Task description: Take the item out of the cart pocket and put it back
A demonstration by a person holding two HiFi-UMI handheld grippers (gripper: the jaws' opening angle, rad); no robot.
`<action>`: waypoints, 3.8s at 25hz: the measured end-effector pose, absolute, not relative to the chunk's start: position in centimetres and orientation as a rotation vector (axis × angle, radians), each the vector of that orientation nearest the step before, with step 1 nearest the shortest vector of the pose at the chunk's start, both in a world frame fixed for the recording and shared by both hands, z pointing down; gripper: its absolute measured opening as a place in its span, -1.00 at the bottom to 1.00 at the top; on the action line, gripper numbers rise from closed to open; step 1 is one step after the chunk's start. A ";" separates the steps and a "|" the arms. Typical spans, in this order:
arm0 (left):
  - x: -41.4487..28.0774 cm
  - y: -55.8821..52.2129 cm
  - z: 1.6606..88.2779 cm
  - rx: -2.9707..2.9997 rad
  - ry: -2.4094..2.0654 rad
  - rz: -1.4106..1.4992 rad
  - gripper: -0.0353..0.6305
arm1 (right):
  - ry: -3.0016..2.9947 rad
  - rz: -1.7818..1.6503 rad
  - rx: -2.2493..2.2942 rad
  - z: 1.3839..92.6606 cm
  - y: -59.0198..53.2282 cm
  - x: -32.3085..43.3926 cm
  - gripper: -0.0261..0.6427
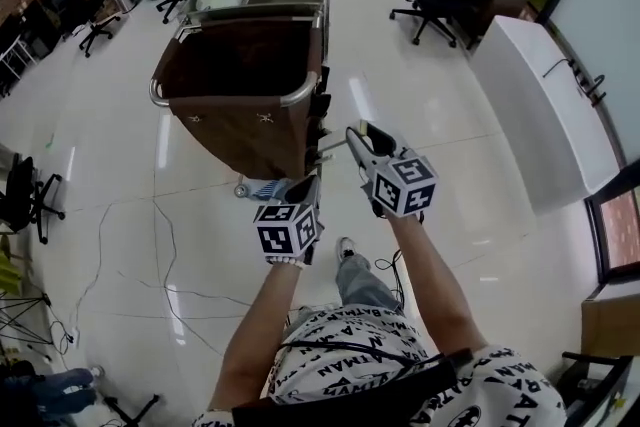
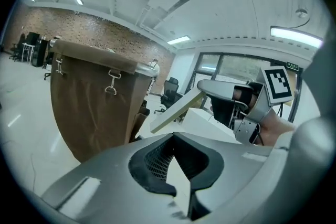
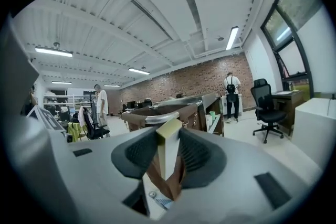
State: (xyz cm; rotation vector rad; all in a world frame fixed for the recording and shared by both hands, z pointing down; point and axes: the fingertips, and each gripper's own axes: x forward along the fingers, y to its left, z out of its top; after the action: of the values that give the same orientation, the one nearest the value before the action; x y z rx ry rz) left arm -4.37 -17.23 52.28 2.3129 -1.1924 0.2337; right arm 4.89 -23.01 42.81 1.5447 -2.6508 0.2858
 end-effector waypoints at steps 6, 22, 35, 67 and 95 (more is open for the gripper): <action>-7.0 -11.2 52.0 2.333 -1.182 0.235 -0.88 | -2.592 0.342 1.579 44.9 -14.5 3.6 -0.50; -4.0 -4.4 49.7 2.294 -1.264 0.086 -0.88 | -2.589 0.522 1.515 47.4 -4.3 7.2 -0.50; -2.8 -4.1 49.8 2.278 -1.272 0.079 -0.88 | -2.632 0.539 1.499 46.8 -3.9 8.4 -0.50; -7.7 -4.7 52.6 2.251 -1.202 0.144 -0.88 | -2.542 0.581 1.550 48.9 -3.9 3.7 -0.50; -2.7 -22.5 51.1 2.284 -1.254 0.197 -0.88 | -2.661 0.305 1.553 41.2 -30.1 9.6 -0.50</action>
State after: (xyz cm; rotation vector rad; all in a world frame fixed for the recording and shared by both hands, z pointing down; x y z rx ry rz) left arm -2.67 -22.45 51.12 2.2843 -1.2541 0.1967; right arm 9.62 -30.08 41.20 1.5527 -2.6607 0.3048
